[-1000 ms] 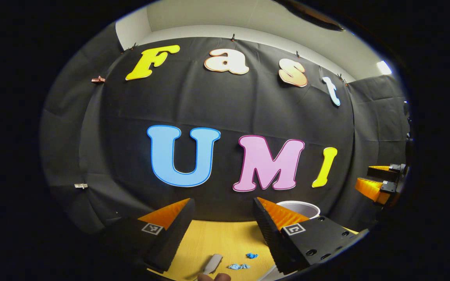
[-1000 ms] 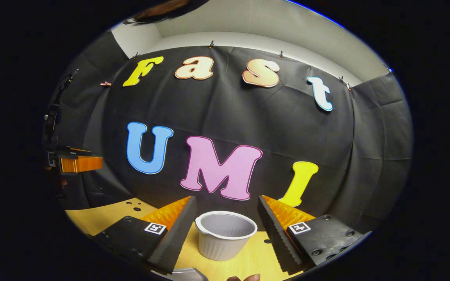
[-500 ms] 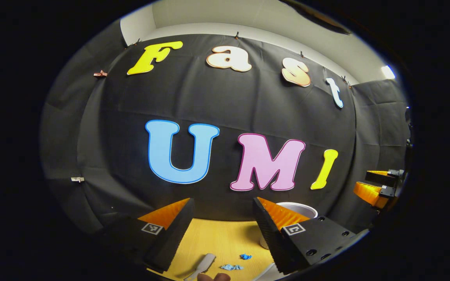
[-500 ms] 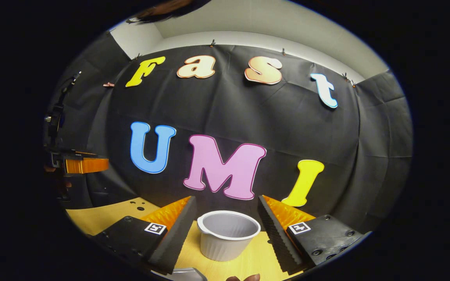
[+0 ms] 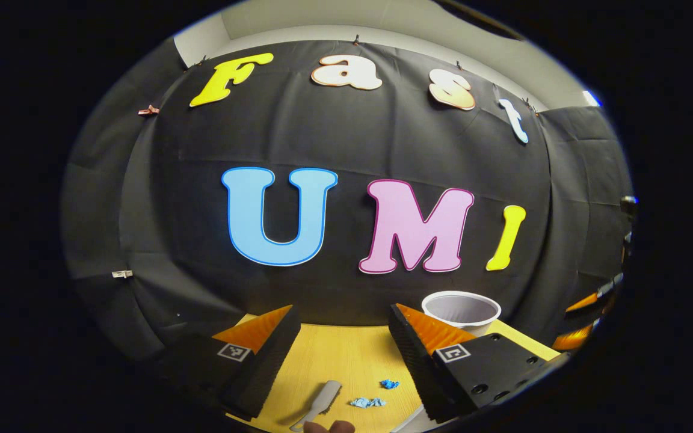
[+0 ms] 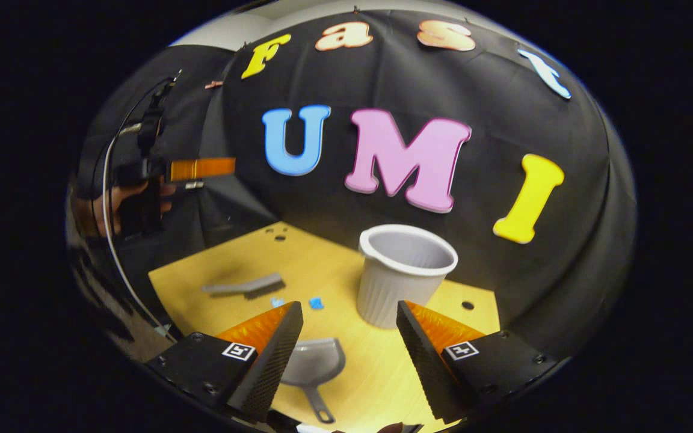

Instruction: Pick up the small broom and dustpan from the desktop, sweep the trash into the dustpan with the broom, and then empty the trash into the garbage bin.

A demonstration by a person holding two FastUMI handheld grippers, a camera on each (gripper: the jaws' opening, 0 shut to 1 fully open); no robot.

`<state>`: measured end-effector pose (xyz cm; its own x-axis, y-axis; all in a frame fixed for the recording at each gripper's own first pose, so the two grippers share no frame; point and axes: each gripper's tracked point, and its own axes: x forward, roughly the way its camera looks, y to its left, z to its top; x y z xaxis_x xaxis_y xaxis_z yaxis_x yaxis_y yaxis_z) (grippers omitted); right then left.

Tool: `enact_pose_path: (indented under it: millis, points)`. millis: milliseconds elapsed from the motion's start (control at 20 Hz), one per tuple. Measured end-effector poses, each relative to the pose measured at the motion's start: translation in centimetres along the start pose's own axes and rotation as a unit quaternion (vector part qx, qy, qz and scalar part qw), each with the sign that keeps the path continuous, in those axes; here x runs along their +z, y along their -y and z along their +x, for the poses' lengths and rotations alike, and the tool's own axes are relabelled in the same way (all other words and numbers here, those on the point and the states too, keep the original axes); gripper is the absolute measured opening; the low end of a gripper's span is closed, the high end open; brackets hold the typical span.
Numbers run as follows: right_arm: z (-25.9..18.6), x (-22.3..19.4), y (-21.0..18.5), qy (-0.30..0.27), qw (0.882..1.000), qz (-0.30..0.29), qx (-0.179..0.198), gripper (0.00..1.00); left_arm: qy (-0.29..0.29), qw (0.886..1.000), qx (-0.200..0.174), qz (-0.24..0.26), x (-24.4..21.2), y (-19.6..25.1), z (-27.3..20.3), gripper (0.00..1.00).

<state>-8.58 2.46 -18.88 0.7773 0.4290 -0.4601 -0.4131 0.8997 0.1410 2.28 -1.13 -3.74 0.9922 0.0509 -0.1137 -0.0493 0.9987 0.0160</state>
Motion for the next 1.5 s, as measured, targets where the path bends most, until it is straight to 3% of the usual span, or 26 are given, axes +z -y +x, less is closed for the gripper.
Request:
enact_pose_path:
  millis: [100, 250, 450, 650, 1100, 1350, 1500]
  points:
    - [0.4, -4.7, -1.3, -0.06, 0.998, -0.004, 0.032, 0.98, -0.001, 1.0, 0.0, 0.006, -0.2, 0.2, -0.1, 0.95]
    - [0.5, -11.3, -2.9, -0.156, 0.985, 0.002, 0.077, 0.97, -0.003, 1.0, 0.001, 0.008, -0.3, 0.1, 0.0, 0.95]
    - [2.2, -18.5, -3.5, -0.257, 0.963, -0.014, 0.084, 0.97, -0.008, 1.0, 0.009, 0.002, -0.8, -0.4, -0.1, 0.96]
    - [4.1, -23.0, -4.6, -0.313, 0.944, -0.01, 0.103, 0.97, -0.013, 1.0, 0.02, 0.007, -1.3, -1.2, -0.4, 0.95]
    - [7.9, -26.4, -6.3, -0.365, 0.923, -0.025, 0.121, 0.95, -0.029, 0.999, 0.043, 0.016, -2.5, -2.9, -1.4, 0.95]
    - [8.6, -27.0, -6.3, -0.378, 0.917, -0.039, 0.12, 0.96, -0.03, 0.998, 0.05, 0.022, -2.6, -3.3, -1.3, 0.95]
    - [9.1, -27.2, -5.8, -0.388, 0.915, -0.023, 0.105, 0.9, -0.032, 0.998, 0.051, 0.02, -3.1, -3.4, -1.0, 0.95]
